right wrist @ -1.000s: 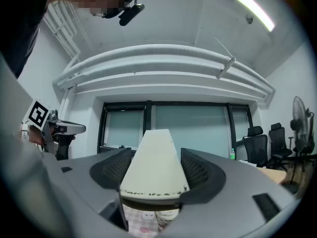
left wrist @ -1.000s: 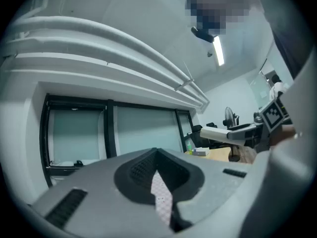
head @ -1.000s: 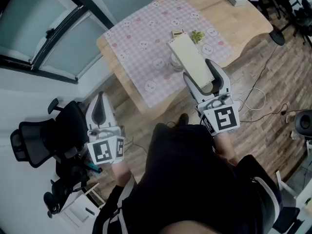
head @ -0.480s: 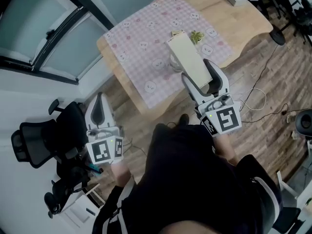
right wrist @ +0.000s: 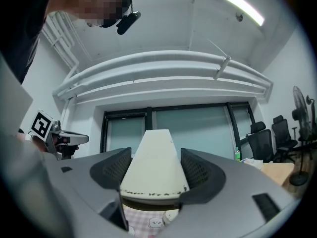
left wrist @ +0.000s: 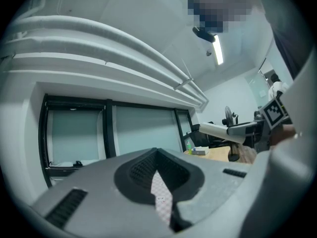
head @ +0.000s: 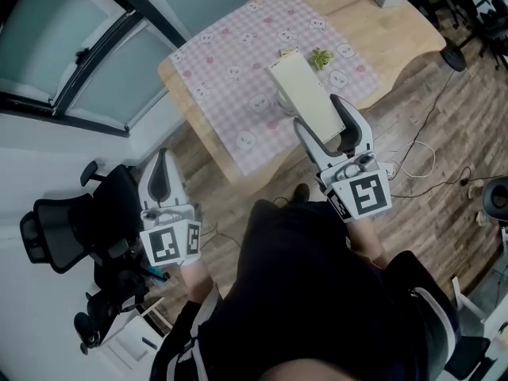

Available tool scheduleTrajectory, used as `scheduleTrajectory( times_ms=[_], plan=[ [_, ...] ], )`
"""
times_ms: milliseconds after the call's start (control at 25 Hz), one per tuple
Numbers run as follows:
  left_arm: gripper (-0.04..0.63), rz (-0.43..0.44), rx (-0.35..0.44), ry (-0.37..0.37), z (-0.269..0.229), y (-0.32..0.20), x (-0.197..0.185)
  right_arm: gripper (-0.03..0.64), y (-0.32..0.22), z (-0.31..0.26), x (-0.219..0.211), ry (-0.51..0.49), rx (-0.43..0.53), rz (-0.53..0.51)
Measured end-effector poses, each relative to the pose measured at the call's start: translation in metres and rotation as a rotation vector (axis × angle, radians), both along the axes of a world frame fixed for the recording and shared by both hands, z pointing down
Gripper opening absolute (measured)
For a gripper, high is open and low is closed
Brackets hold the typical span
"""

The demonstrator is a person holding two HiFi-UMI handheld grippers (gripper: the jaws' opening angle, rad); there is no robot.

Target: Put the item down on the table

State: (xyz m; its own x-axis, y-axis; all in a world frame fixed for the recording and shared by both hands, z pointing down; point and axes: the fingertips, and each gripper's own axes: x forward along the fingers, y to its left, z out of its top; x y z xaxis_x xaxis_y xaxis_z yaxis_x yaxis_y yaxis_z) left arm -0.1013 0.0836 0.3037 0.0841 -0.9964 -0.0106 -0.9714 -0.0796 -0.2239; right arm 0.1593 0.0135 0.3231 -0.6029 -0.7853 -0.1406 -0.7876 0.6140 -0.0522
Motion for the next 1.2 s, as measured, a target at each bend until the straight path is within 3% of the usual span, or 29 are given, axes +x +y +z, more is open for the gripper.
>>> scheduleTrajectory(
  times_ms=[520, 800, 1040, 1200],
  plan=[
    [-0.002, -0.047, -0.071, -0.047, 0.003, 0.013, -0.01, 0.325, -0.003, 0.014, -0.014, -0.064, -0.045, -0.047],
    [-0.002, -0.011, -0.096, -0.057, 0.011, -0.002, -0.015, 0.325, -0.015, 0.015, -0.027, -0.067, -0.048, -0.044],
    [-0.002, 0.022, -0.116, -0.01, 0.026, -0.029, -0.05, 0.325, -0.036, 0.017, -0.055, -0.054, -0.054, -0.023],
    [-0.002, 0.057, -0.086, 0.034, 0.025, -0.063, -0.076, 0.325, -0.055, 0.01, -0.071, -0.011, -0.048, 0.002]
  ],
)
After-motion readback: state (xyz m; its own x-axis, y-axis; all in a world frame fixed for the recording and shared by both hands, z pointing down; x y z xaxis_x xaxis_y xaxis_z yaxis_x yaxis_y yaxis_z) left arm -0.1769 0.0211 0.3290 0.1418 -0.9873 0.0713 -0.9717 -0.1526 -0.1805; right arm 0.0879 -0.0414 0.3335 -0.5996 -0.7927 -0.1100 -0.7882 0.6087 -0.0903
